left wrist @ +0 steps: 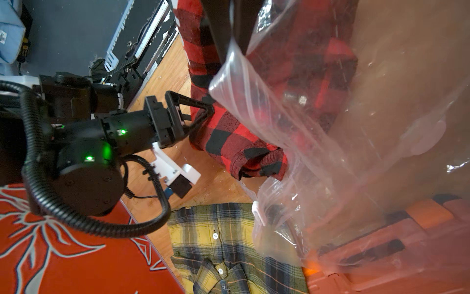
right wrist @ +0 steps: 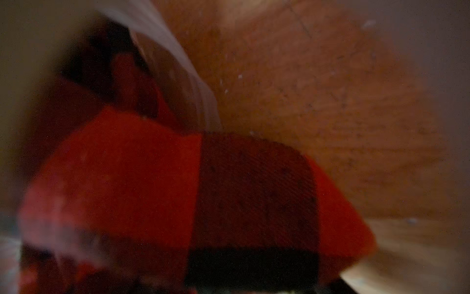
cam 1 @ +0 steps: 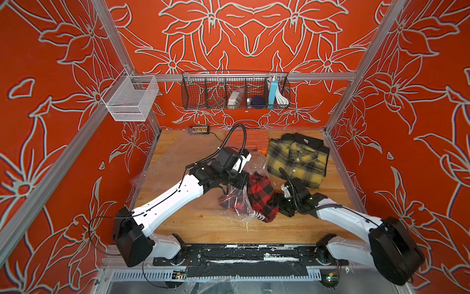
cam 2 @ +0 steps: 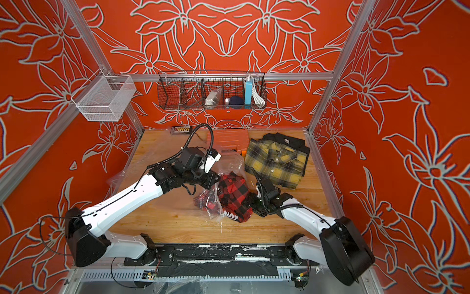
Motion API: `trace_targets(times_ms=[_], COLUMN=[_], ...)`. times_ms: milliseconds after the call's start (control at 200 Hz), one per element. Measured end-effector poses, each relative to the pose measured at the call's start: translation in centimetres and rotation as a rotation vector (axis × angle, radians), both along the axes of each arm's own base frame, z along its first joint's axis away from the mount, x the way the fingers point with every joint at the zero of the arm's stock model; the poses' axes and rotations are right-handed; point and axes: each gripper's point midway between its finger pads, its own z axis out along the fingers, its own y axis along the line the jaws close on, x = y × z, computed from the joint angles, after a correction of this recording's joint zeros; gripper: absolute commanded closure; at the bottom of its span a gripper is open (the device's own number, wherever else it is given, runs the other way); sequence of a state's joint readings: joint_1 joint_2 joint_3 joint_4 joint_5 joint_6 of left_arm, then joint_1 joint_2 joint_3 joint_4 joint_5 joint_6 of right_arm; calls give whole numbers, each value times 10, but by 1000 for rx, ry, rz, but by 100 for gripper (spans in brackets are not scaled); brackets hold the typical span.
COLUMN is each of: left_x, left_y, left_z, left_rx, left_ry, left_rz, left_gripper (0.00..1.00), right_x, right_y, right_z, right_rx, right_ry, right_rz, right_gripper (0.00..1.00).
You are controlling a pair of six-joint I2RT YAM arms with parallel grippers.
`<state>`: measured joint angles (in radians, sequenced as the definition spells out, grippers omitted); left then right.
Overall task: Place the folded shirt into the vacuum bag
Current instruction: Place the shirt in the vacuum bag.
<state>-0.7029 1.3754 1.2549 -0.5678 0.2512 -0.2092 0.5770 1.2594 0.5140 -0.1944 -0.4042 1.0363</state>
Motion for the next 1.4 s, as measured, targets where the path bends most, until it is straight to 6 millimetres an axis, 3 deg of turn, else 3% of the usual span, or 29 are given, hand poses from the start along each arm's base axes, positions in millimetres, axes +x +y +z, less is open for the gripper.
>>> trace_targets(times_ms=[210, 305, 485, 565, 736, 866, 1016, 1221, 1401], left_x=[3, 2, -1, 0, -1, -5, -3, 20, 24], left_y=[-4, -4, -4, -3, -2, 2, 2, -12, -20], left_z=[-11, -14, -23, -25, -17, -2, -1, 2, 8], left_rx=[39, 45, 55, 60, 53, 28, 39, 63, 41], left_ry=[9, 14, 32, 35, 25, -2, -8, -27, -33], left_rz=[-30, -35, -39, -38, -35, -31, -24, -19, -34], left_gripper=[100, 99, 99, 99, 96, 95, 96, 95, 95], right_x=[20, 23, 32, 30, 33, 37, 37, 27, 30], right_y=[26, 29, 50, 59, 42, 35, 43, 63, 69], right_z=[17, 25, 36, 31, -3, -13, -10, -6, 13], right_rx=[-18, -49, -39, -26, -97, -120, -144, -138, -92], right_ry=[-79, -110, -120, -103, -28, -5, -23, -72, -115], right_rz=[142, 227, 353, 385, 348, 327, 358, 454, 469], right_gripper=[85, 92, 96, 100, 100, 100, 100, 100, 100])
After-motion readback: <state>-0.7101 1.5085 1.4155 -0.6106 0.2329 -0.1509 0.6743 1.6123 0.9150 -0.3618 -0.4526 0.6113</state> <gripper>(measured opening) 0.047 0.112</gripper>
